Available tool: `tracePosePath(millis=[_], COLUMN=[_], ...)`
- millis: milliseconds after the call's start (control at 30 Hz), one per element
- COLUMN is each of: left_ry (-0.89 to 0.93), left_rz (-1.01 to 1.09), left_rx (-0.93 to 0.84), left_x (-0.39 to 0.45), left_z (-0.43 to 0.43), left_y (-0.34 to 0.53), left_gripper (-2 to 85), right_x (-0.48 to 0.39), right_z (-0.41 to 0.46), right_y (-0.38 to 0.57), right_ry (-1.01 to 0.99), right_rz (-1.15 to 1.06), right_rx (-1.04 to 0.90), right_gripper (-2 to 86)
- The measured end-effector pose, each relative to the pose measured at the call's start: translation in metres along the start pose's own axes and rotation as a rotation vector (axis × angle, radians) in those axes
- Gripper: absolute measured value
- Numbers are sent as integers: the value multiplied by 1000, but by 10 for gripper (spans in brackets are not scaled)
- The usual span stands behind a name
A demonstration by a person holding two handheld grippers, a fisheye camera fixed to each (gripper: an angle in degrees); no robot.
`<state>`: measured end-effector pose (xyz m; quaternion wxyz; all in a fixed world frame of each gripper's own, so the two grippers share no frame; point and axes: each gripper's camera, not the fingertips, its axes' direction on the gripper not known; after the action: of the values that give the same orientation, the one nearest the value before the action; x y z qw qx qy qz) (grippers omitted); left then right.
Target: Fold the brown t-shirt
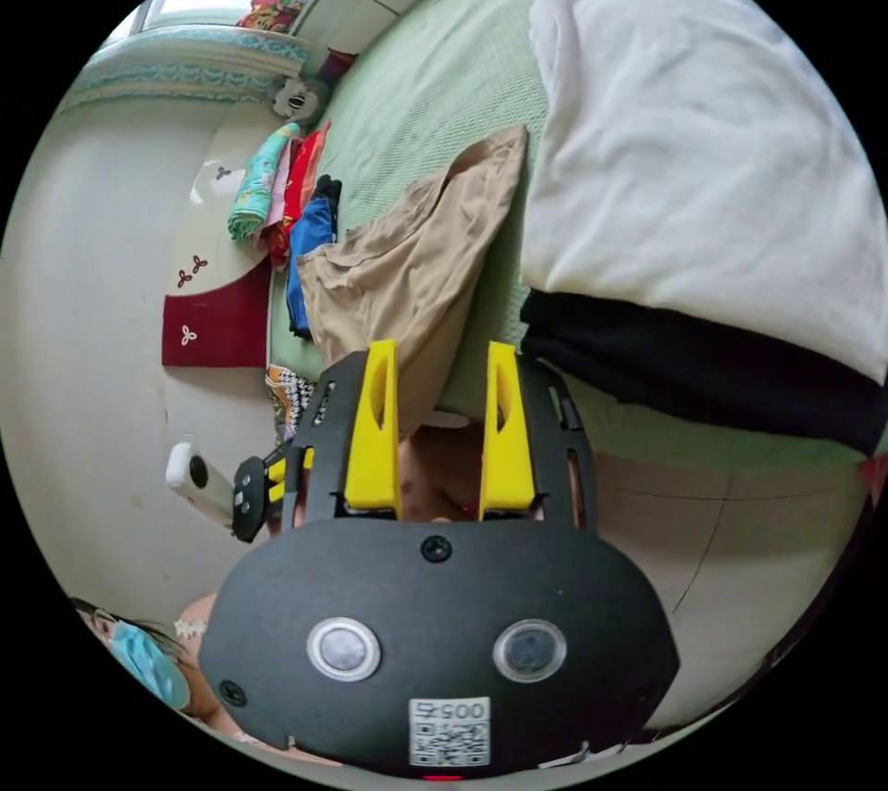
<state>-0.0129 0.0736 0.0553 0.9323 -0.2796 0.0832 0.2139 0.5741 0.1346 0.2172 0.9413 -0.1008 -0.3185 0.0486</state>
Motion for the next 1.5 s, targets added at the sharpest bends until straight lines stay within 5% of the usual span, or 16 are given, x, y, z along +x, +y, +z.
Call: tracePosePath(millis=[700, 967, 1233, 1500], left_ry=[105, 200, 289, 320], left_rz=[-2, 9, 17, -110], left_rx=[110, 208, 293, 277], left_x=[-23, -31, -18, -56], left_z=[-41, -61, -67, -60], left_y=[22, 8, -29, 10], left_gripper=[47, 46, 46, 46], right_x=[-12, -130, -215, -280], right_z=[52, 5, -69, -13], right_y=[-91, -120, -119, -107], right_ry=[-160, 154, 608, 786], right_rz=[160, -60, -34, -59], right_rx=[103, 123, 305, 254], right_gripper=[36, -10, -14, -15])
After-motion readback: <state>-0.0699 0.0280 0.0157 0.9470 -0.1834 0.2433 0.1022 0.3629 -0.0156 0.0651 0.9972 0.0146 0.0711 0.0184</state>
